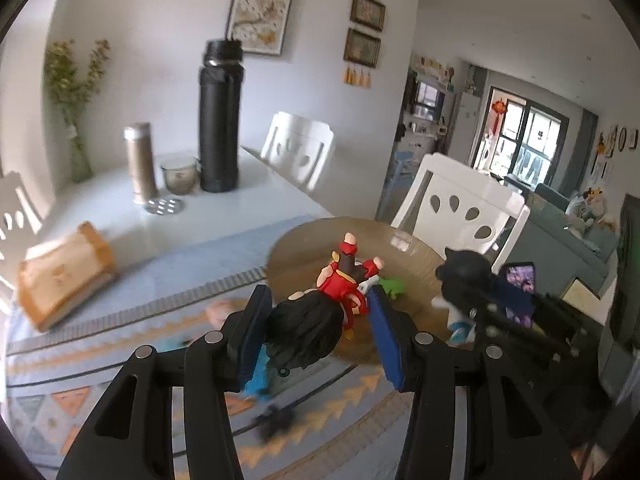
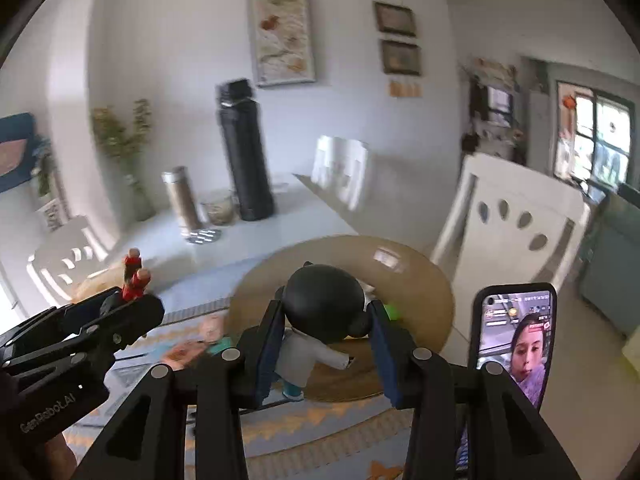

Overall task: Organize rigid objects
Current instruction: 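Carry both figures over the brown bowl and open both tools, then withdraw both tools from the bowl back over the table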

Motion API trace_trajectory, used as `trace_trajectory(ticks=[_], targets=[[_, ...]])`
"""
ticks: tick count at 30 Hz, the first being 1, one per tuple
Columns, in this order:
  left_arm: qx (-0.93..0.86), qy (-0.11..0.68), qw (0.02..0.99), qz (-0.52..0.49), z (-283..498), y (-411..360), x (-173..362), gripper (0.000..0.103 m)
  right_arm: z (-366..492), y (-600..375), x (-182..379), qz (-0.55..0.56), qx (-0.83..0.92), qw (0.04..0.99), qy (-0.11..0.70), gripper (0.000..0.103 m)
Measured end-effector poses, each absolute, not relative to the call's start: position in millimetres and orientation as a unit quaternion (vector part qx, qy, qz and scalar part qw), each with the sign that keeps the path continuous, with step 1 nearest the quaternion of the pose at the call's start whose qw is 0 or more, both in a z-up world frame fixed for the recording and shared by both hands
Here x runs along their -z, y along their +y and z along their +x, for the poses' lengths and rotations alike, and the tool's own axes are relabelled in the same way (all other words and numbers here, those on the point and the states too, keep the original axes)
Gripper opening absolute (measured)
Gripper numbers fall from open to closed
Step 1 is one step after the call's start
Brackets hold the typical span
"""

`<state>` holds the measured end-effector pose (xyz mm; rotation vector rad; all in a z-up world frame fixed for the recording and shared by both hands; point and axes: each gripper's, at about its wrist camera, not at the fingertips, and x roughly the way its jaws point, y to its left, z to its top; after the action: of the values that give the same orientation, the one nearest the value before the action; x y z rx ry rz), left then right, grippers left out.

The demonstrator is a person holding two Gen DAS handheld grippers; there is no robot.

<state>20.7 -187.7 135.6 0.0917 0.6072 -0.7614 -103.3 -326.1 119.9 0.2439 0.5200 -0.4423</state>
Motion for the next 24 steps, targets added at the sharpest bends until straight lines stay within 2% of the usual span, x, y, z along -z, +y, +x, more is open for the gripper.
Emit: trace_trajectory(ticks=[4, 12, 16, 17, 18, 21, 24], targets=[[0.357, 0.311, 0.879, 0.059, 33, -222, -114, 0.046, -84, -339, -101, 0.117, 0.233, 0.922, 0.286, 0.041], [0.361, 0.324, 0.872, 0.067, 41, -231, -94, 0.047, -69, -354, -84, 0.109, 0.256, 0.907, 0.316, 0.042], [0.375, 0.328, 0.866, 0.042, 39, -207, -99, 0.058, -78, -355, -91, 0.125, 0.242, 0.914, 0.302, 0.053], [0.375, 0.317, 0.870, 0.043, 35, -197, -104, 0.067, -83, -351, -96, 0.120, 0.243, 0.917, 0.293, 0.057], [0.369, 0.307, 0.876, 0.046, 32, -189, -107, 0.069, -88, -345, -102, 0.112, 0.245, 0.921, 0.283, 0.062], [0.345, 0.284, 0.894, 0.043, 19, -148, -122, 0.071, -99, -320, -123, 0.094, 0.227, 0.934, 0.259, 0.064], [0.323, 0.269, 0.907, 0.028, 4, -101, -133, 0.075, -103, -287, -135, 0.083, 0.184, 0.948, 0.247, 0.071]])
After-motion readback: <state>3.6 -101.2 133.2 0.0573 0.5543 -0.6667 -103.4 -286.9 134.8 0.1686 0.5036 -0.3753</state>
